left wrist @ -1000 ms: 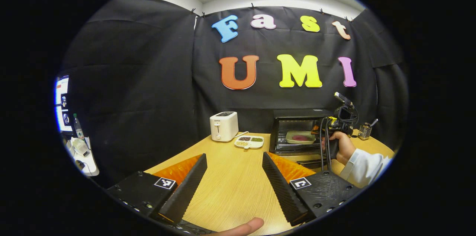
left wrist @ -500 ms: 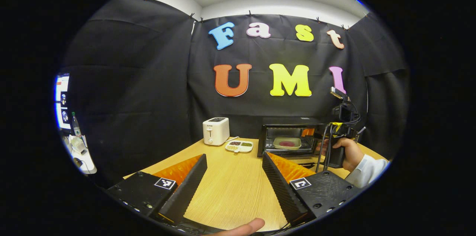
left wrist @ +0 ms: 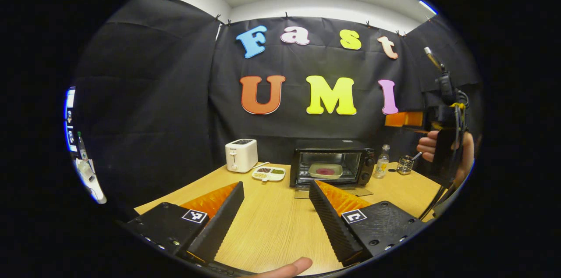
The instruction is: Open the electric oven with the left hand, put the food in, and close the electric oven.
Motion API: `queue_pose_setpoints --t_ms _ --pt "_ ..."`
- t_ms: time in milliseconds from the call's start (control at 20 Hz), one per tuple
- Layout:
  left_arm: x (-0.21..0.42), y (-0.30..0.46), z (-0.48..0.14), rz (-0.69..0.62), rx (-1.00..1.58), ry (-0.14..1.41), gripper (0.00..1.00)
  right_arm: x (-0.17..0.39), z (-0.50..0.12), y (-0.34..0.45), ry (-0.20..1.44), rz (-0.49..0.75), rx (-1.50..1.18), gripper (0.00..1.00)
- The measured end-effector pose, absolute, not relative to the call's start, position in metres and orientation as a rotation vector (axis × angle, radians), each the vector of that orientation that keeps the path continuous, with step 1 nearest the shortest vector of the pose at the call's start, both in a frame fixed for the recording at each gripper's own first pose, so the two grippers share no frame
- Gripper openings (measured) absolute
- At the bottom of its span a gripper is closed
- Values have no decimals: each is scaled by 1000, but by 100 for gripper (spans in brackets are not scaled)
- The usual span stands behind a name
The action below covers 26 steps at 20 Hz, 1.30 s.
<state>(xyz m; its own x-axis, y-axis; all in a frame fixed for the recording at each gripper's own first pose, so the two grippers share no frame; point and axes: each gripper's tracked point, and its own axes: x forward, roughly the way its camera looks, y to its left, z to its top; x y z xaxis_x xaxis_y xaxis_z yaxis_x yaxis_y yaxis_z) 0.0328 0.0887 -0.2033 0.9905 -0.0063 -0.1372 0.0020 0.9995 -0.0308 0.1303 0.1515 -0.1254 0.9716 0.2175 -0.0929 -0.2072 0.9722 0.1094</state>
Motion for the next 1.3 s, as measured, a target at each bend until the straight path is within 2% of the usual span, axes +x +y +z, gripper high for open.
queue_pose_setpoints --t_ms 250,350,400,650,900,950,1000,1100,1150,1300 --pt "69 39 -231 -100 -18 207 96 87 -61 85 -21 99 31 99" --pt "83 22 -248 -128 -18 247 96 72 -46 64 -43 64 36 96" --pt "90 12 -257 -138 -26 266 95 67 -43 56 -46 52 39 99" --pt "118 -34 -314 -213 -43 391 96 54 -43 18 -67 -1 -3 99" --pt "140 -72 -369 -271 -26 524 96 58 -57 0 -52 0 -19 99" --pt "144 -76 -379 -273 -18 553 96 60 -58 -2 -53 3 -26 96" --pt "148 -80 -388 -275 -7 579 96 59 -56 -3 -66 9 -30 99" --pt "154 -82 -401 -267 23 613 96 60 -53 -8 -84 9 -39 96" --pt "160 -82 -403 -257 34 622 96 60 -55 -9 -86 8 -45 99" --pt "163 -80 -407 -238 63 646 95 59 -62 -11 -77 22 -42 99"
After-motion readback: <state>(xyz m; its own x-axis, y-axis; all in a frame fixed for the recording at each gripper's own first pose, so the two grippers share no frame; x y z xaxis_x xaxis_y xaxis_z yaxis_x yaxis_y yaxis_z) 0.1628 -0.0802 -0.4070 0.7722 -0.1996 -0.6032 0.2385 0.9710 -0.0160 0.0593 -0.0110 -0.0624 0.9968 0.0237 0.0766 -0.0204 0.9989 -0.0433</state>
